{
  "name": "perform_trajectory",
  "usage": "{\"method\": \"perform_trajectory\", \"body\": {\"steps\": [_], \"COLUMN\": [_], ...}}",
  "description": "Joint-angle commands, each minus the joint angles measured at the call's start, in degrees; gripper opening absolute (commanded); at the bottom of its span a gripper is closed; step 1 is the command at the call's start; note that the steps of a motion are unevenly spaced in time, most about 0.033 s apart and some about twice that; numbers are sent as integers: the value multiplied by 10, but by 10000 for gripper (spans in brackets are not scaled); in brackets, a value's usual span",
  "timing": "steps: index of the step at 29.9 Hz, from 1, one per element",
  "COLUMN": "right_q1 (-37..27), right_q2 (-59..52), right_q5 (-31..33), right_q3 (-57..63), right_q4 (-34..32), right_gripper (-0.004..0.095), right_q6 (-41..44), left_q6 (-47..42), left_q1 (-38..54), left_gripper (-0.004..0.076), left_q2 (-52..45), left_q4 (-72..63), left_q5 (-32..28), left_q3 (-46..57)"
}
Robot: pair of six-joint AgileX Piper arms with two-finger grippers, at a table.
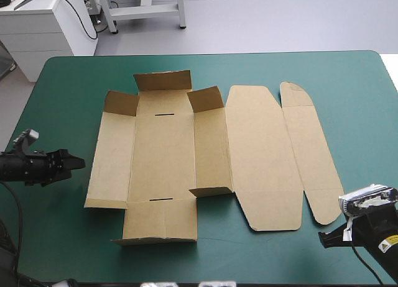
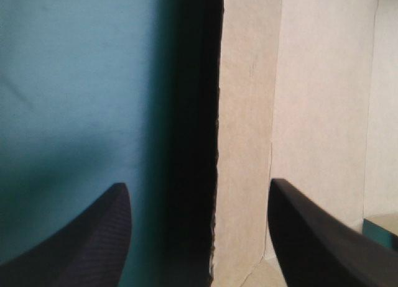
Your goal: Fold the box
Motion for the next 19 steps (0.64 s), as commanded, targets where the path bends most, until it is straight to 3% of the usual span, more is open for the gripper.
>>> {"method": "perform_trajectory", "body": {"steps": [1,17,19], "right_q1": [-4,-4,-4], "right_q2": [3,2,2], "right_q5": [-36,-35,-35], "right_q3": [-14,-14,-14], "right_q4": [6,10,11], "right_gripper": [-21,-21,-21], "right_q6": [-5,-5,-5], "left_q6": [12,8,7], "left_q1": [-49,-157,-157], "left_gripper": [459,456,426], "left_q2": [10,67,67], "left_q4": [-21,-30,-36], "left_q5": [57,57,57], "left_q3": [-17,-17,-17]}}
